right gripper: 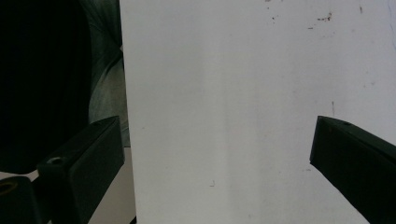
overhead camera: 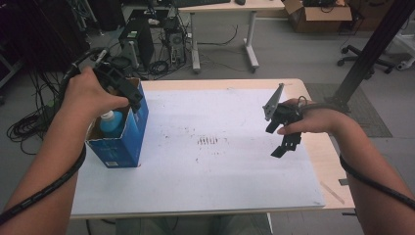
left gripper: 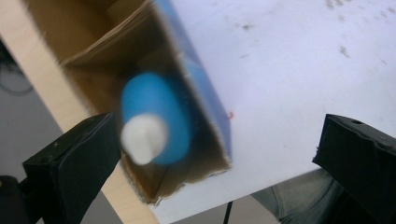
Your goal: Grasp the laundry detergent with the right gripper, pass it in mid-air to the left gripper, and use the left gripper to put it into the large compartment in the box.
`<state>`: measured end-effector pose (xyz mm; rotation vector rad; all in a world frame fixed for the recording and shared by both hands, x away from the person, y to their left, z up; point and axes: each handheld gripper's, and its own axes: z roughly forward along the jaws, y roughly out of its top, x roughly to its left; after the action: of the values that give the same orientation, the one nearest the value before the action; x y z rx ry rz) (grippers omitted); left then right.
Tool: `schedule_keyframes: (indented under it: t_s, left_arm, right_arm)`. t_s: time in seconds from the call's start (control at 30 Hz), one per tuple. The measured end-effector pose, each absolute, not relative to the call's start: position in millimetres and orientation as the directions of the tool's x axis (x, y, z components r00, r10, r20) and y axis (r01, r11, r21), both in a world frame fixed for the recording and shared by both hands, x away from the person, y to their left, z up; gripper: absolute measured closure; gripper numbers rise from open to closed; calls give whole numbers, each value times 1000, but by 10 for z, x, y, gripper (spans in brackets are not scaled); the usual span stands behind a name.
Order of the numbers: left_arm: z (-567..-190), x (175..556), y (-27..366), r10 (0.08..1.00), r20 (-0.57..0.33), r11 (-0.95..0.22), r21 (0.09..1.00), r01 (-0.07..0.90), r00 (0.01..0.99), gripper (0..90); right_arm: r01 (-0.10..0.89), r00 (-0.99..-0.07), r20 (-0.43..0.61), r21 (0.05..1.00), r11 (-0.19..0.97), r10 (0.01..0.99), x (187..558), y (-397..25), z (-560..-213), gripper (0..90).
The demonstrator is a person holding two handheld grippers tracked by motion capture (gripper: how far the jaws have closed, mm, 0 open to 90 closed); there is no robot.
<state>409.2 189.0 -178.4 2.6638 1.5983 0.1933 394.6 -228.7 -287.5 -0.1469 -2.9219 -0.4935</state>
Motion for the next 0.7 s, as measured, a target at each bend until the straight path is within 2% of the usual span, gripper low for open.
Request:
schedule_keyframes:
  t_s: [0.23, 0.47, 0.7]
  left_arm:
    - [-1698, 4030, 1561, 792, 59, -611, 86, 787, 608, 2]
    - [-1706, 3965, 1254, 651, 51, -759, 50, 649, 757, 2]
    - [-1731, 3917, 1062, 541, 56, -841, 43, 539, 839, 2]
  right_arm:
    - [120, -980, 186, 317, 941, 62, 3938, -2284, -2865, 31]
    - [121, -981, 181, 315, 941, 66, 3941, -2300, -2844, 31]
    - [125, -981, 182, 305, 944, 71, 3943, -2316, -2830, 31]
